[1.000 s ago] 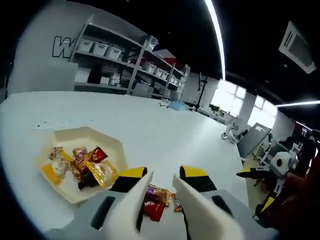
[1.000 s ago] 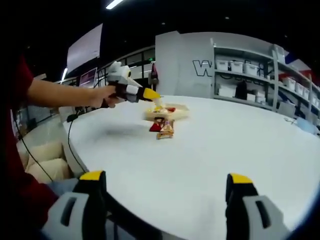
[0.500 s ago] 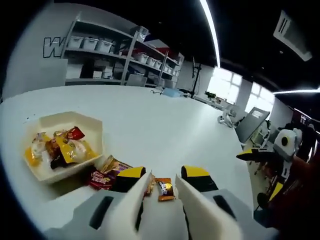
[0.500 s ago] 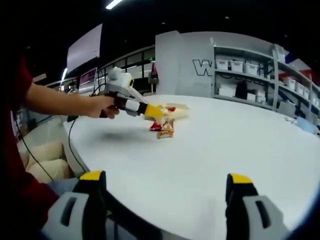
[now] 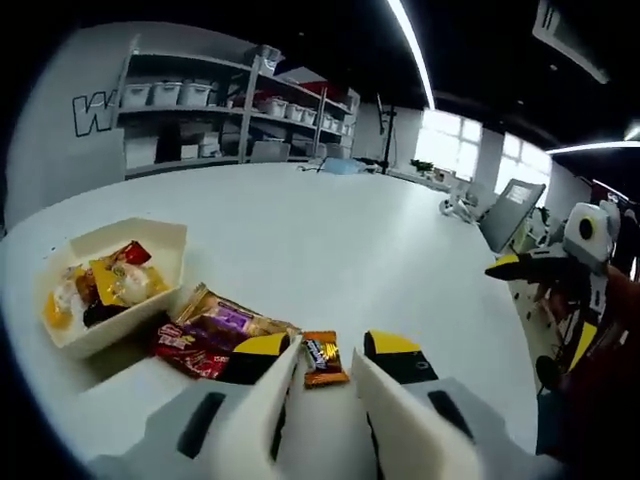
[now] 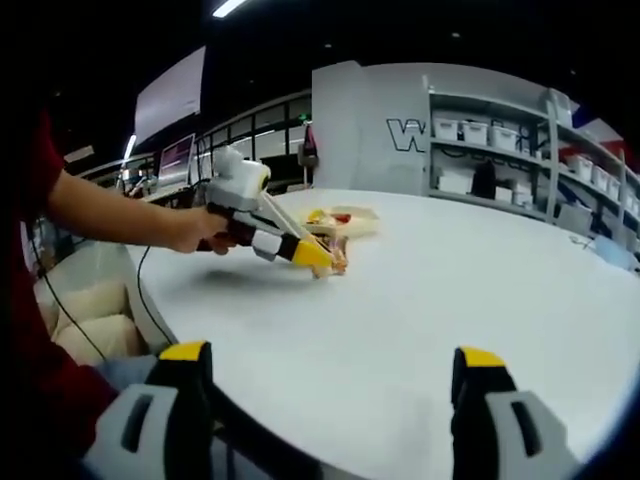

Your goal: Place the target food into the container with the food tongs after gripping and lifting it, then release it inside without dropping or visibly crushing the food.

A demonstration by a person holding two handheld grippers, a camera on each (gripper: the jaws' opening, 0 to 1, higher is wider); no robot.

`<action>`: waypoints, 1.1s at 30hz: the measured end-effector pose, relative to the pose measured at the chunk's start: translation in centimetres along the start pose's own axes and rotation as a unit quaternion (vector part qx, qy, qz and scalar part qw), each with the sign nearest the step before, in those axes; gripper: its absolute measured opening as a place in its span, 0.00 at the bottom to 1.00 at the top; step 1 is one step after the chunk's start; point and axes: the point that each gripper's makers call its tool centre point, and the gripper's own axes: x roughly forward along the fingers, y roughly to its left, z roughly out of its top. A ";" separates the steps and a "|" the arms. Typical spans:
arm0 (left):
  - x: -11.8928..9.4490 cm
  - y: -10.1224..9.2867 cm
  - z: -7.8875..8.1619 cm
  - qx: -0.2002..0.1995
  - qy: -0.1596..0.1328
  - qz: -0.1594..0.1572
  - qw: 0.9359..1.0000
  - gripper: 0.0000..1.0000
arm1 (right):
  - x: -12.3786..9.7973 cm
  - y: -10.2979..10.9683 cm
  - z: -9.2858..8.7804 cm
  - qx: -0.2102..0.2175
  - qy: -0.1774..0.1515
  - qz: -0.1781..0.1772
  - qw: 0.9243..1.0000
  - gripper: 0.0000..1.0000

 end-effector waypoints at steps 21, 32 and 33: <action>-2.6 1.9 3.9 -0.076 -0.055 0.001 0.996 0.22 | 0.3 -0.2 -0.3 0.001 0.004 0.002 1.000 0.99; -3.2 1.9 2.6 -0.020 -0.022 -0.002 1.000 0.25 | 0.5 0.3 -0.2 -0.002 0.003 0.008 1.000 0.99; -2.9 1.5 1.9 -0.011 -0.005 -0.013 1.000 0.25 | 0.5 0.3 -0.2 -0.002 0.003 0.008 1.000 0.99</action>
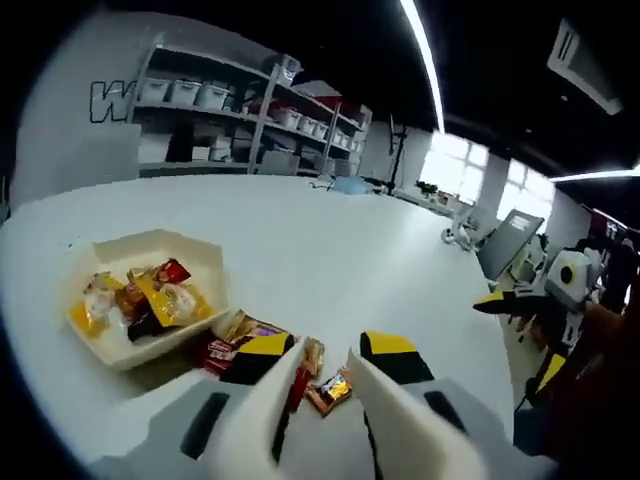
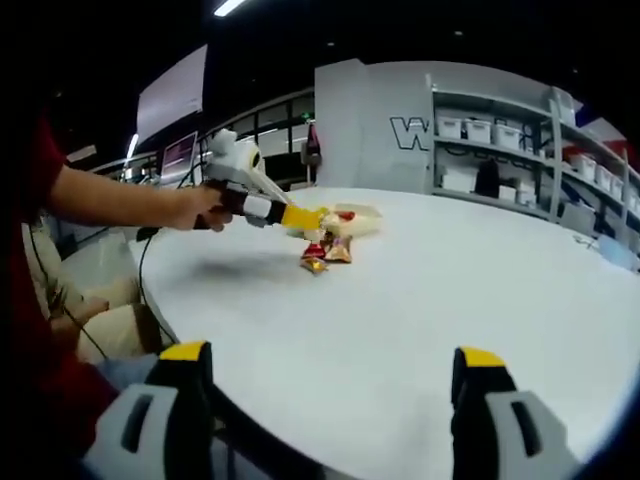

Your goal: Place the target food into the container with the food tongs after gripping and lifting it, then release it inside without dropping or visibly crushing the food.

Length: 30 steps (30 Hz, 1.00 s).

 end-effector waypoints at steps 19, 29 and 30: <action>0.6 -0.7 -2.8 0.042 0.050 -0.033 0.997 0.27 | -0.2 0.1 0.2 -0.001 -0.002 0.001 1.000 0.99; 0.6 -0.6 -2.8 0.023 0.057 -0.028 0.998 0.21 | -0.3 0.0 0.2 -0.003 -0.001 0.000 1.000 0.99; 0.7 -0.6 -2.9 0.021 0.058 -0.030 0.998 0.21 | -0.3 0.0 0.2 -0.003 -0.001 0.000 1.000 0.99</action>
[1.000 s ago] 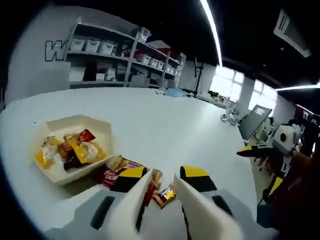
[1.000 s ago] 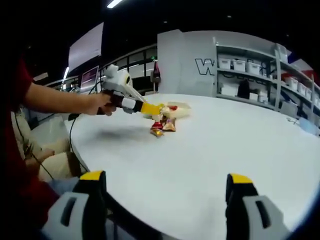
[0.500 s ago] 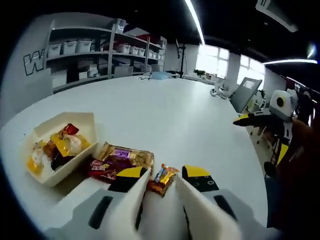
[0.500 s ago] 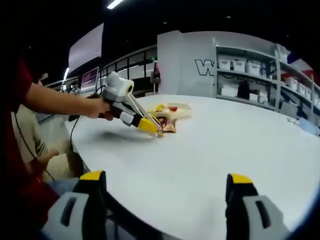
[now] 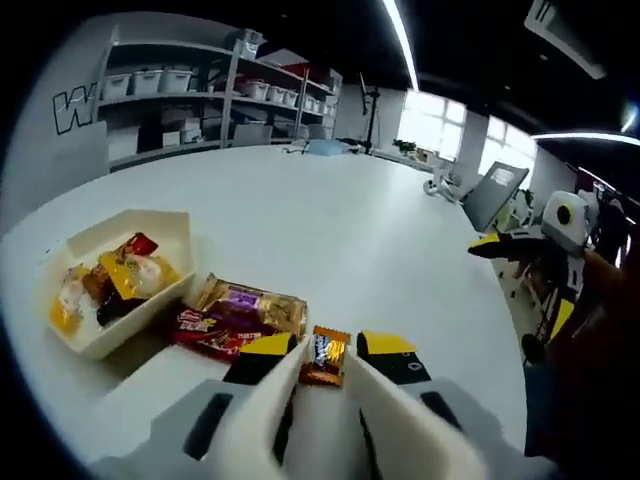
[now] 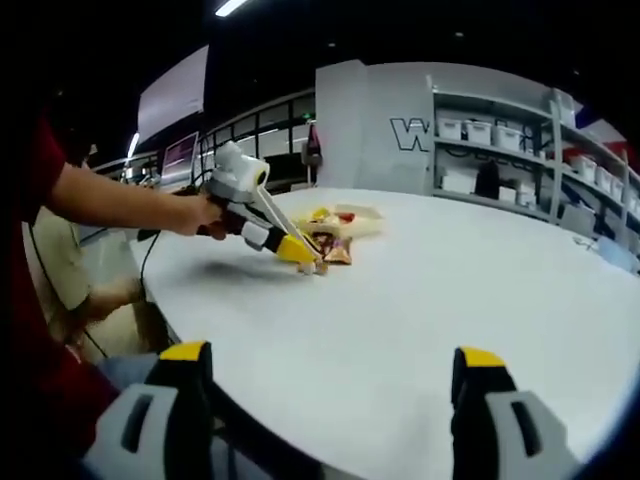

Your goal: Place the target food into the container with the food tongs after gripping and lifting it, then release it inside without dropping or visibly crushing the food.

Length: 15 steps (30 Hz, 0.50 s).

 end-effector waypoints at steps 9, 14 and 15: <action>-0.1 0.4 0.0 -0.060 0.002 0.013 0.998 0.18 | 0.1 0.0 0.1 -0.002 0.002 0.000 1.000 0.99; -0.6 0.4 0.5 -0.076 -0.009 0.009 0.997 0.18 | 0.2 -0.1 0.3 -0.003 0.000 -0.001 1.000 0.99; -0.8 0.3 0.9 -0.082 -0.015 0.004 0.997 0.18 | 0.1 -0.1 0.3 -0.003 0.001 -0.001 1.000 0.99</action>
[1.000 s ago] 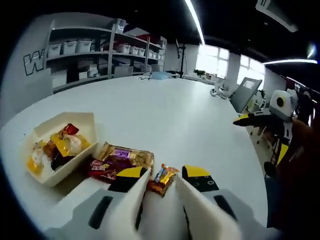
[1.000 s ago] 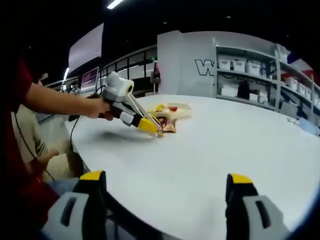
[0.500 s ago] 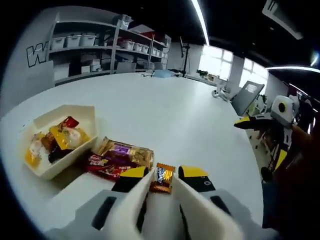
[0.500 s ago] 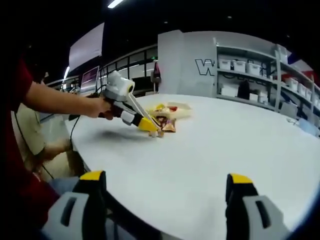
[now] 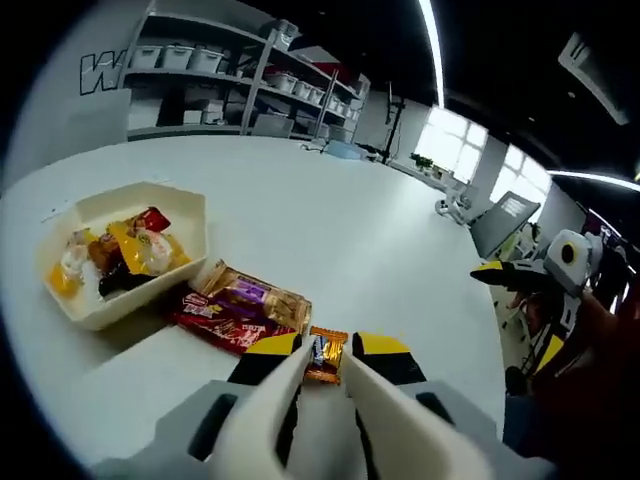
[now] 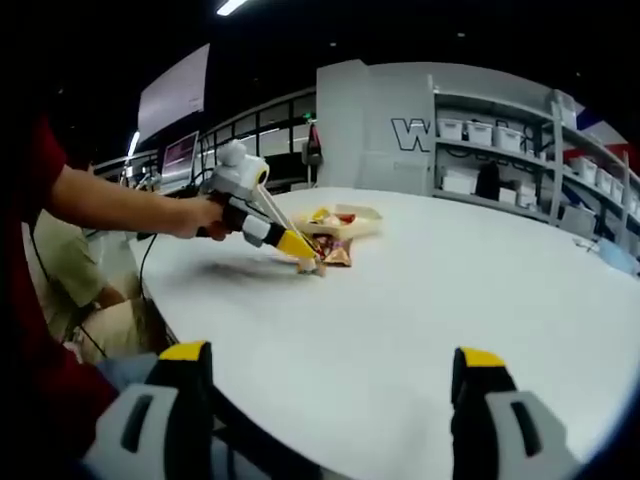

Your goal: Place the target food into the container with the food tongs after gripping and lifting it, then release it inside without dropping or visibly crushing the food.

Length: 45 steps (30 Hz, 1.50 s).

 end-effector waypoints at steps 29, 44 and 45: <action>-3.4 10.0 10.8 -0.053 -0.101 0.099 0.989 0.20 | 0.0 -0.6 -0.6 0.009 0.003 -0.006 1.000 0.99; -3.1 11.6 10.2 -0.064 -0.094 0.118 0.987 0.22 | 0.3 -0.8 -0.9 0.012 0.011 -0.006 1.000 0.99; -3.1 11.6 10.2 -0.065 -0.095 0.116 0.987 0.22 | 0.3 -0.8 -0.9 0.011 0.011 -0.005 1.000 0.99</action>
